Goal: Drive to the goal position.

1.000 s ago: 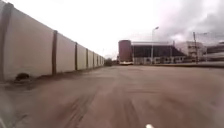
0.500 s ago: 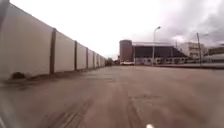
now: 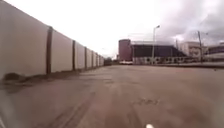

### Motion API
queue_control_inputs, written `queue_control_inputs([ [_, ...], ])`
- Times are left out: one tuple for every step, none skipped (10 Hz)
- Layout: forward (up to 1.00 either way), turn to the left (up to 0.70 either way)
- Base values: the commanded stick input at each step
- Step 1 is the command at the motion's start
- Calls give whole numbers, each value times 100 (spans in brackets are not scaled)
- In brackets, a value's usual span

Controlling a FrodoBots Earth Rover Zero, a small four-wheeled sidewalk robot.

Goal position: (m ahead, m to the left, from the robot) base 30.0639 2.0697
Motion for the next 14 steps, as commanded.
queue_control_inputs([
  [60, -15],
  [60, -15],
  [60, -15],
  [60, -15],
  [60, -15],
  [60, -15],
  [60, -15],
  [60, -15],
  [60, -15],
  [60, -13],
  [60, -10],
  [60, -7],
  [60, -1],
  [60, 0],
])
